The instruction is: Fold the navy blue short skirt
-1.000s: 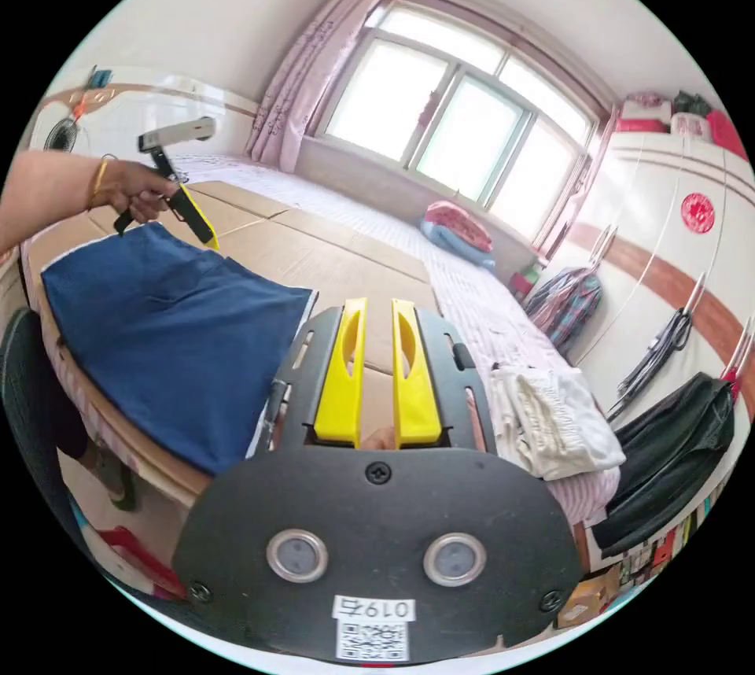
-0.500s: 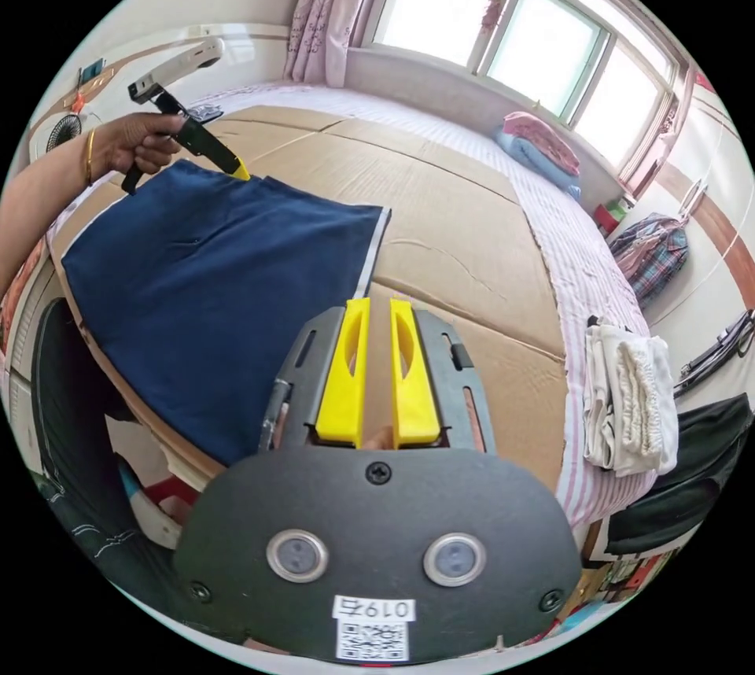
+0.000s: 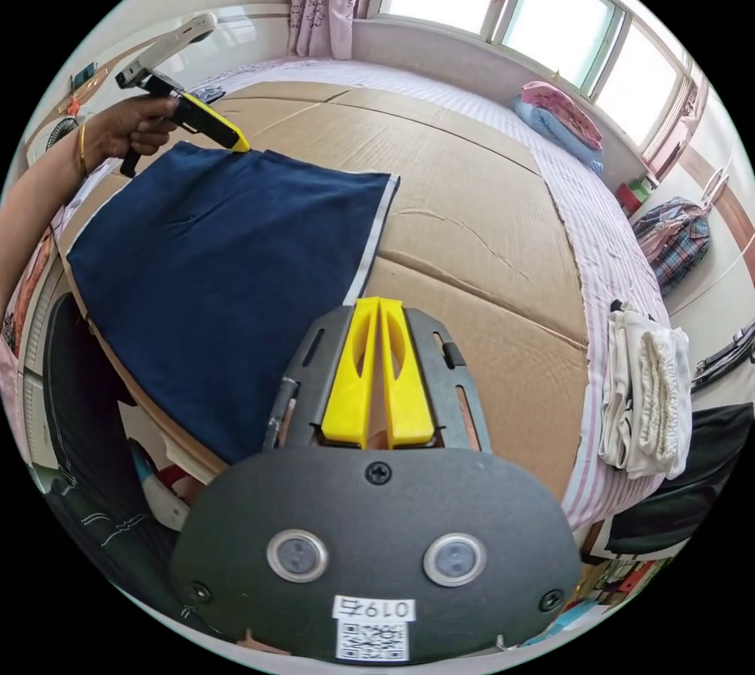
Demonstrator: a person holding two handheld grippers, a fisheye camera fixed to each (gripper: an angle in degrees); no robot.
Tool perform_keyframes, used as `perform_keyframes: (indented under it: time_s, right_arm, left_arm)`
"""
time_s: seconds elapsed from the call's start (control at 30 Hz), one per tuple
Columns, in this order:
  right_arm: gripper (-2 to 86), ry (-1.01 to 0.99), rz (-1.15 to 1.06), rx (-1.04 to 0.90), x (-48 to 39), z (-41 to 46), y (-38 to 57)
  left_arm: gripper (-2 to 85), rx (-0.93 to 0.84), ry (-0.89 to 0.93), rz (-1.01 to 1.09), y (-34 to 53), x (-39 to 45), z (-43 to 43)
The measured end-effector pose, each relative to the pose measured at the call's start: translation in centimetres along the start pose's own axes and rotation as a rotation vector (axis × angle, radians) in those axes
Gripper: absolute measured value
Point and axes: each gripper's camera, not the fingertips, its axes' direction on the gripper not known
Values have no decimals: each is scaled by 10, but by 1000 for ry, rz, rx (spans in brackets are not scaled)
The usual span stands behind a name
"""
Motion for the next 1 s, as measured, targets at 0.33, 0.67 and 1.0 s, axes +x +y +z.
perform_keyframes:
  time_s: [0.33, 0.67, 1.0]
  right_arm:
    - [-10, 105, 65, 223, -12, -40, 37]
    - [-10, 365, 72, 741, -159, -132, 137]
    - [-9, 217, 110, 342, -242, -69, 154]
  left_arm:
    - [25, 17, -98, -41, 68, 38, -59]
    - [13, 759, -228, -111, 405, 159, -264]
    - [10, 484, -257, -205, 595, 273, -207]
